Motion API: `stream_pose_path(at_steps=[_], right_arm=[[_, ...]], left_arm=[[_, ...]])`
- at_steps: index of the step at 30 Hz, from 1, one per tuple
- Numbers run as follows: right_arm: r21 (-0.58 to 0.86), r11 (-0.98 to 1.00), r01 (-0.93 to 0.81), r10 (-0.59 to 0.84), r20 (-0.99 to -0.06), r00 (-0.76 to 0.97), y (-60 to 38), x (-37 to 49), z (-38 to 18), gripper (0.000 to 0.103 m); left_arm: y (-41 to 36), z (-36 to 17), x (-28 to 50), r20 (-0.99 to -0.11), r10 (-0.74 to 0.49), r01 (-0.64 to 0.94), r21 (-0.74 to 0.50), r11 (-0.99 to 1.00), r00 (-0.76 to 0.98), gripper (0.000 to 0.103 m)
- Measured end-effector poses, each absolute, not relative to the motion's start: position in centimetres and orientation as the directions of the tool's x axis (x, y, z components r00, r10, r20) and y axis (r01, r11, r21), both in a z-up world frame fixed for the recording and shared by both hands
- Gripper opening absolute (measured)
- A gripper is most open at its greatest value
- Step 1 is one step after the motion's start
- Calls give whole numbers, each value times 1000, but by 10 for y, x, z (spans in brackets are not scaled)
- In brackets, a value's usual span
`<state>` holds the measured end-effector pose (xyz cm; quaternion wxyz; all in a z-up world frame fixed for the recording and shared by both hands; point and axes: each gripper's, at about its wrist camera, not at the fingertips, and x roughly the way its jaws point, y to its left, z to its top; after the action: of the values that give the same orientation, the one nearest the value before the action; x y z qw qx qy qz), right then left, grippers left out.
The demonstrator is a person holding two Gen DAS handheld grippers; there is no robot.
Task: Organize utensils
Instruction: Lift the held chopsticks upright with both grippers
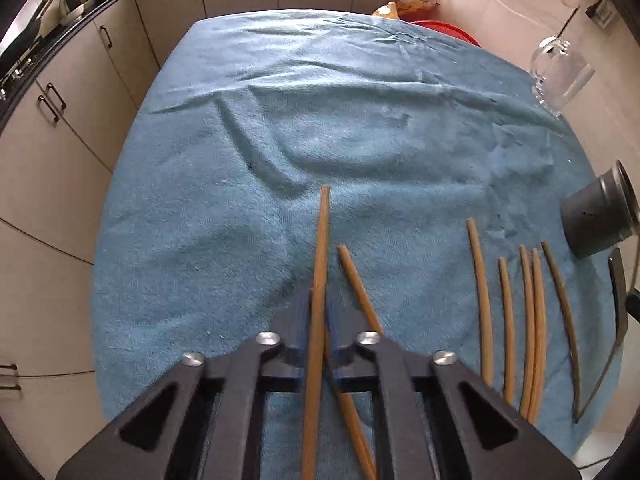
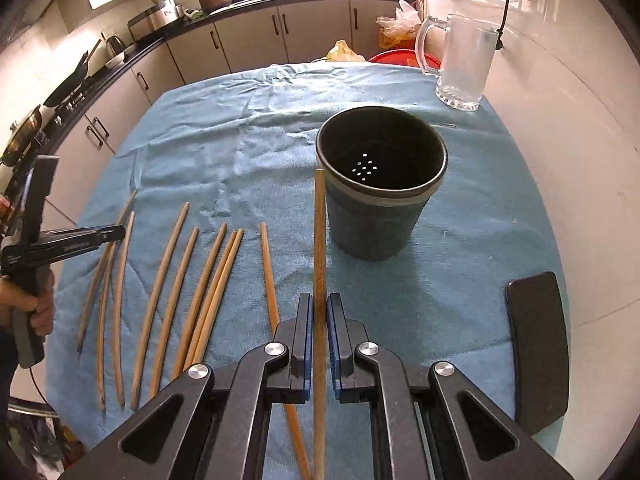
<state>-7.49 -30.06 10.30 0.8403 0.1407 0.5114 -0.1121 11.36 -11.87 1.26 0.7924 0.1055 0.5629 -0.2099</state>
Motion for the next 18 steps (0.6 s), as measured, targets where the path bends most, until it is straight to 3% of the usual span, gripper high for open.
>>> stream_pose_path(at_steps=[11,18], right_arm=[[193,936,296,7,-847,532,-297,-87,130,7],[239,932,271,27,-795,606,-298,-104,154,7]], left_arm=[[-80,66,79,-858,-333,372,-184,910,391,6],[-61,114,29,-794,-348,343,-188,920,499,6]])
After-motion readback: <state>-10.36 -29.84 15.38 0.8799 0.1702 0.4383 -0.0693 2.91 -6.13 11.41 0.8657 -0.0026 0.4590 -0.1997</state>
